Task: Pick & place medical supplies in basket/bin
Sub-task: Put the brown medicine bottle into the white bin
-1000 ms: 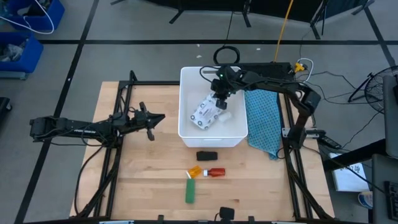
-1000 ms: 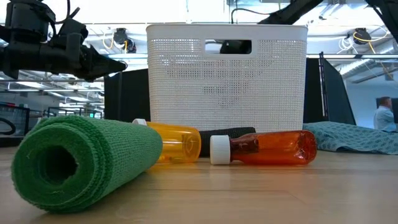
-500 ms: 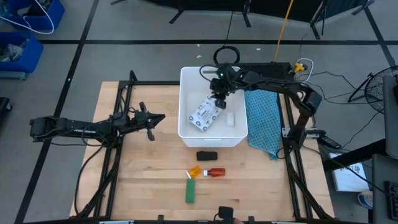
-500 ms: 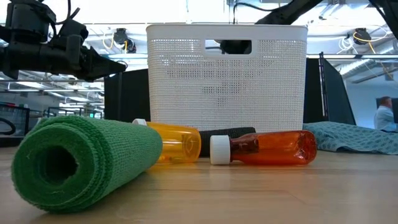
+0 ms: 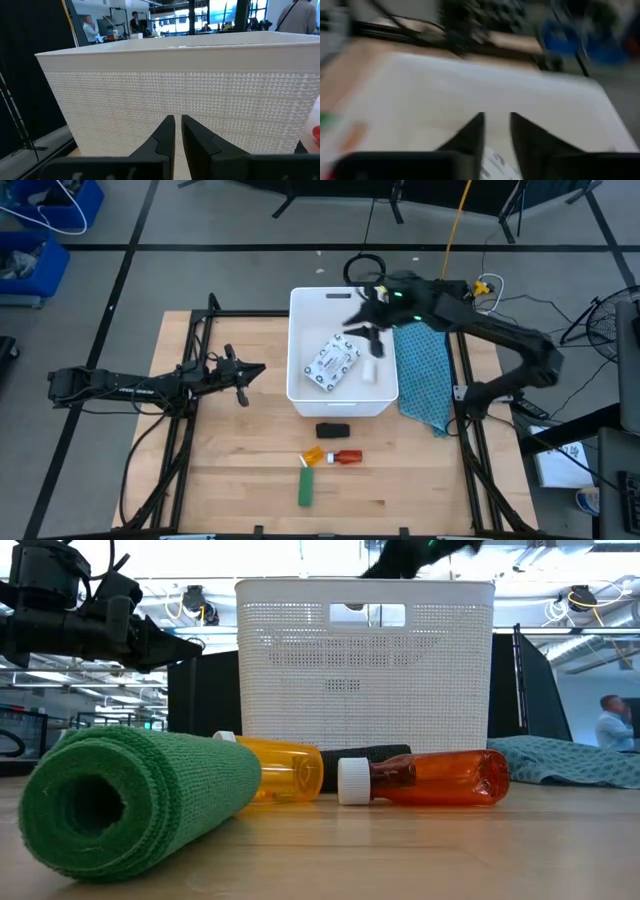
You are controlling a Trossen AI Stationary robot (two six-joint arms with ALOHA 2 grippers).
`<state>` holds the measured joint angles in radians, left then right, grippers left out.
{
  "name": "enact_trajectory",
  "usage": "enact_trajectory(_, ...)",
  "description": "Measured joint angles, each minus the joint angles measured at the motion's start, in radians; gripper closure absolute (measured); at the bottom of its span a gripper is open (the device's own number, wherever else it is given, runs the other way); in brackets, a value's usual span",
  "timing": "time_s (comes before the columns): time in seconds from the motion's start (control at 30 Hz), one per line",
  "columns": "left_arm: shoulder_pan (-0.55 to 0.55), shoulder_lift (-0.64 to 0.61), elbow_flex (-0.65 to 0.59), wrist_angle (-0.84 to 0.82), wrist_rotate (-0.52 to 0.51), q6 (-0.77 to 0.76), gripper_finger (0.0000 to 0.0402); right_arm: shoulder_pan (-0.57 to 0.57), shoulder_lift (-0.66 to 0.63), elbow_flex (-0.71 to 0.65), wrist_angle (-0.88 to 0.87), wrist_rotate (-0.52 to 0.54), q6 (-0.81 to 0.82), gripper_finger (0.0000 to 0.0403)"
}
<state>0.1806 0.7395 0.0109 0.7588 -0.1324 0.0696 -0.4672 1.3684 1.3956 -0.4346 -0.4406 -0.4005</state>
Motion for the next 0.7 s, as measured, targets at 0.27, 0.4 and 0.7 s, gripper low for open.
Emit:
enact_trajectory(0.27,0.000,0.000,0.000,-0.033,0.000,-0.002,0.0364,0.051,-0.325,-0.160,0.035,-0.142,0.027,0.0398)
enact_trajectory(0.4,0.000,0.000,0.000,-0.039,-0.001,0.000,0.0364,0.050,-0.482,-0.404,0.188,-0.221,0.122,0.0400)
enact_trajectory(0.7,0.000,0.000,0.000,-0.029,-0.001,-0.059,0.0364,0.124,-0.689,-0.962,0.912,-0.143,0.602,0.0402)
